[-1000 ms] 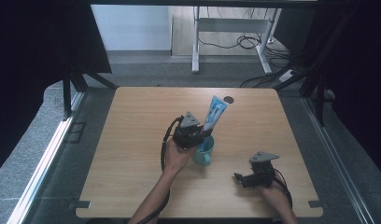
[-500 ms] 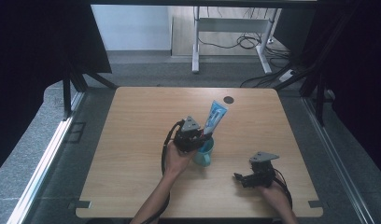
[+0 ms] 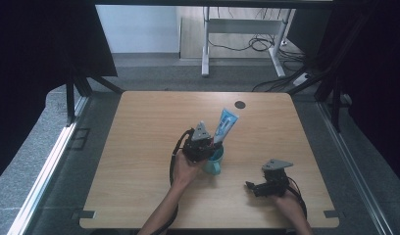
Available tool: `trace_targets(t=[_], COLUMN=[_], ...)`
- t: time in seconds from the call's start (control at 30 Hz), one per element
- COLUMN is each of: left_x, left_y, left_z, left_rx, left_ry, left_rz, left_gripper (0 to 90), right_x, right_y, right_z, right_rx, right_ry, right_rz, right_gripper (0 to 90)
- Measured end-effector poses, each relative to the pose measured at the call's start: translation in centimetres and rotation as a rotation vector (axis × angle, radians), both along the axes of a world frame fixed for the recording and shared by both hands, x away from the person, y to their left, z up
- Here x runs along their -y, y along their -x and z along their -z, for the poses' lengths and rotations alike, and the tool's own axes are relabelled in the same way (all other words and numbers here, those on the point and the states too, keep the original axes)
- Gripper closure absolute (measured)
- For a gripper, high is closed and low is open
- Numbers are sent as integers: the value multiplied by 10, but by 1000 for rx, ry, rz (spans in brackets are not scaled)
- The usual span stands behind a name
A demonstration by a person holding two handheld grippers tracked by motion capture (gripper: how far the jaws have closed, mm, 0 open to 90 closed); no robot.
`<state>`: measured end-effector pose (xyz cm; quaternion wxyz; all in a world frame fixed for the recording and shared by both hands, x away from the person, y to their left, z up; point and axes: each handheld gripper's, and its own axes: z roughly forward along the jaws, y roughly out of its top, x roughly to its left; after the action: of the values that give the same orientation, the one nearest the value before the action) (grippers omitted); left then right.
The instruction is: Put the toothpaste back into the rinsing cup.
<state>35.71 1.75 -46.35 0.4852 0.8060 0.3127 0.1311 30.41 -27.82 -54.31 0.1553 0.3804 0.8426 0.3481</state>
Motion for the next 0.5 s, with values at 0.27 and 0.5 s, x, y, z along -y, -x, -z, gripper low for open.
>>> trace_targets(t=[0.27,0.5], left_x=[2,-1], left_y=[1,0], left_z=[3,4], left_rx=[0,-20], left_ry=[-15,-4], left_rz=[0,2], left_gripper=[722,716], right_x=[0,0], right_y=[0,0], right_z=[0,0], right_rx=[1,0], right_ry=[-1,-1], right_rz=[0,0], right_gripper=[22,23])
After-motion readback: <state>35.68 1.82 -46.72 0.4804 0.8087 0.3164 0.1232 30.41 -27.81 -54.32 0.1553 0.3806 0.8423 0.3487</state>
